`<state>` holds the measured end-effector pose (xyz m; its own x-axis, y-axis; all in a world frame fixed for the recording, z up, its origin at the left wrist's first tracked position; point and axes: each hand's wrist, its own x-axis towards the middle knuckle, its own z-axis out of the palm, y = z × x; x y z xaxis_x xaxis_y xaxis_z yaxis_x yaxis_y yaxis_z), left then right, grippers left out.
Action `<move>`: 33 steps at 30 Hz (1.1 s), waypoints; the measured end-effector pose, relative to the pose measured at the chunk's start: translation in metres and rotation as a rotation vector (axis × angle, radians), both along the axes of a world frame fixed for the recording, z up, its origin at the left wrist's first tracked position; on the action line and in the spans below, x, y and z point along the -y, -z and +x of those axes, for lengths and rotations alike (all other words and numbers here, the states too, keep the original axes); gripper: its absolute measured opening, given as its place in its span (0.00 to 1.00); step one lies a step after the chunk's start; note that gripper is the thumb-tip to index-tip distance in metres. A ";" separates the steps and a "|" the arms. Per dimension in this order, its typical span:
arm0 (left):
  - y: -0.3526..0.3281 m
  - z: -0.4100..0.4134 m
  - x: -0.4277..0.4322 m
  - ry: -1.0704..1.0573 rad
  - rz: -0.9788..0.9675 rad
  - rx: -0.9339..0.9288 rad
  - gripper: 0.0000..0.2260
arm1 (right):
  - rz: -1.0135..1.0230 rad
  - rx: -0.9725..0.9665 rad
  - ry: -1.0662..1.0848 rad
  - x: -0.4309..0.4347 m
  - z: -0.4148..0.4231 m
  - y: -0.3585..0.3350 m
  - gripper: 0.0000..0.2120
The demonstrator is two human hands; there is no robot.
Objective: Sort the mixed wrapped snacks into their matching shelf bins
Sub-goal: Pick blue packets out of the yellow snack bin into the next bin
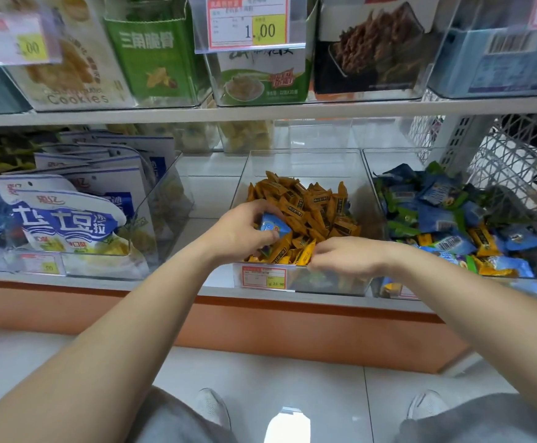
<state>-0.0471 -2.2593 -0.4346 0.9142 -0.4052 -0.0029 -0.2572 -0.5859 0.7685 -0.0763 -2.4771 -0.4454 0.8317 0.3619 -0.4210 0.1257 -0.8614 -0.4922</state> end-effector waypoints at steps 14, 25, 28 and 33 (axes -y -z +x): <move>-0.003 -0.004 0.012 -0.040 -0.181 -0.073 0.25 | -0.058 0.257 -0.110 0.012 -0.005 0.001 0.10; -0.011 -0.013 0.052 -0.088 -0.684 -0.278 0.14 | 1.005 0.246 0.410 0.031 -0.013 -0.034 0.05; -0.012 -0.016 0.067 -0.042 -0.762 -0.321 0.14 | 1.053 0.227 0.419 0.036 -0.016 -0.036 0.06; -0.007 -0.009 0.070 -0.068 -0.399 -0.049 0.13 | 0.906 0.571 0.513 0.064 -0.010 -0.042 0.13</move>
<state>-0.0558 -2.3297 -0.4274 0.9418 -0.3216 0.0976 -0.1852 -0.2542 0.9493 -0.0866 -2.5415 -0.4034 0.9507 -0.0932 0.2957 0.2664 -0.2419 -0.9330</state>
